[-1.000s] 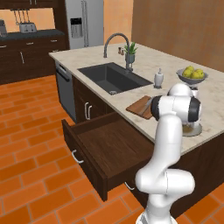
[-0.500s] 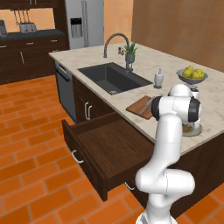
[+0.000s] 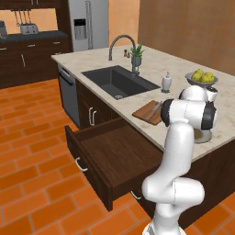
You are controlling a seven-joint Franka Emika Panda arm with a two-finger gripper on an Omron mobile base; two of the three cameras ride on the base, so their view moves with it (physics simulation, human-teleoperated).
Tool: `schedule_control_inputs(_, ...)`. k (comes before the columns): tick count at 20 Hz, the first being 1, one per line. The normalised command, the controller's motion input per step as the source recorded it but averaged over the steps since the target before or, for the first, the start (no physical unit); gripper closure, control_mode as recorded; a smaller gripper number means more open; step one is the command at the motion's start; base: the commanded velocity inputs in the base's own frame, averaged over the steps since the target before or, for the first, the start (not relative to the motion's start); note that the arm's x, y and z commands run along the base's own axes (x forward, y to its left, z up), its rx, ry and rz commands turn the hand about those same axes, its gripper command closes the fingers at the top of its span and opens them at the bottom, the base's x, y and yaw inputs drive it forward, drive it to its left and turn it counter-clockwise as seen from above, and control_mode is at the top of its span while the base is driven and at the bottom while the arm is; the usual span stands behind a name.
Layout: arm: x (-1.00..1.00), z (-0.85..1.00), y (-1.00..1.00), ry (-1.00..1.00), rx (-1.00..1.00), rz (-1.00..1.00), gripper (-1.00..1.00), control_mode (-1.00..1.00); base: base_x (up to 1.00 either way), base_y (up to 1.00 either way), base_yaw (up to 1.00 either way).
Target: Pick up the knife from the drawer and place it on the cutting board. Then place the meat from the plate to the cutting board.
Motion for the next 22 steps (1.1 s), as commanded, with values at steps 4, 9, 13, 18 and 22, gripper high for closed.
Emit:
schedule_control_inputs(4, 0.57, 0.94, 0.63, -0.28, 0.02, 0.13, 1.0, -1.0, 0.0, 0.0, 0.0)
schedule_control_inputs(9, 0.76, 0.18, 1.0, -0.07, 0.0, 0.25, 1.0, -1.0, 0.0, 0.0, 0.0)
schedule_control_inputs(13, 0.83, 0.07, 0.86, 0.02, -0.01, 0.27, 1.0, -1.0, 0.0, 0.0, 0.0)
schedule_control_inputs(18, 0.29, -0.13, 0.19, 0.1, -0.06, 0.06, 1.0, -1.0, 0.0, 0.0, 0.0)
schedule_control_inputs(22, 0.61, -0.37, 0.0, 0.01, -0.05, 0.06, 1.0, -1.0, 0.0, 0.0, 0.0)
